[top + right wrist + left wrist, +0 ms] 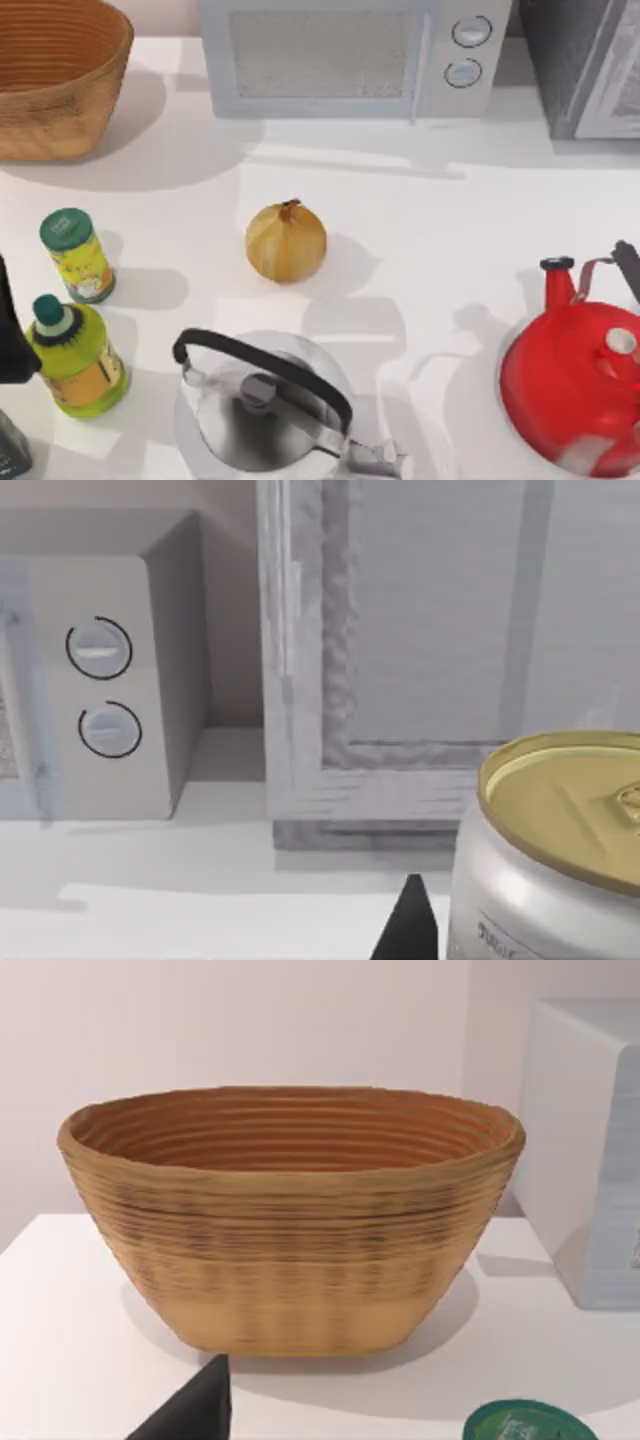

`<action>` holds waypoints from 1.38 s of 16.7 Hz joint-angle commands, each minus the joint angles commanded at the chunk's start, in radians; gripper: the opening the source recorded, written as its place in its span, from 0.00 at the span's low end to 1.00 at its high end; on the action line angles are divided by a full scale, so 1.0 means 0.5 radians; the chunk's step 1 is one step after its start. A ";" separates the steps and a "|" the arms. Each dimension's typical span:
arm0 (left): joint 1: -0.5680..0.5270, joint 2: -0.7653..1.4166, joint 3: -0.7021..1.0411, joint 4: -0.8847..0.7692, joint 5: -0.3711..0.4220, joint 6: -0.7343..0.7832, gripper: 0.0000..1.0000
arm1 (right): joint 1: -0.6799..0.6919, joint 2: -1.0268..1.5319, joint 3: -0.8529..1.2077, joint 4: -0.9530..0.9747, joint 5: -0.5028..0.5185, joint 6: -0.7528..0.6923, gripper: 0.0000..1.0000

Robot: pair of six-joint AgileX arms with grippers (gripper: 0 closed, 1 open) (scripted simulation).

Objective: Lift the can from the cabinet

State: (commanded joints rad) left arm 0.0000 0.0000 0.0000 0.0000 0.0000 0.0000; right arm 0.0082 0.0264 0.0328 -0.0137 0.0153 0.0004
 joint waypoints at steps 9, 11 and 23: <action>0.000 0.000 0.000 0.000 0.000 0.000 1.00 | -0.020 -0.022 -0.058 0.037 -0.041 0.002 0.00; 0.000 0.000 0.000 0.000 0.000 0.000 1.00 | -0.064 0.080 -0.006 0.108 -0.108 0.000 0.00; 0.000 0.000 0.000 0.000 0.000 0.000 1.00 | -0.795 2.154 0.812 1.327 -1.480 -0.051 0.00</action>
State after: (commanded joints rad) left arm 0.0000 0.0000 0.0000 0.0000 0.0000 0.0000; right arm -0.3893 1.1034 0.4386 0.6499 -0.7246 -0.0250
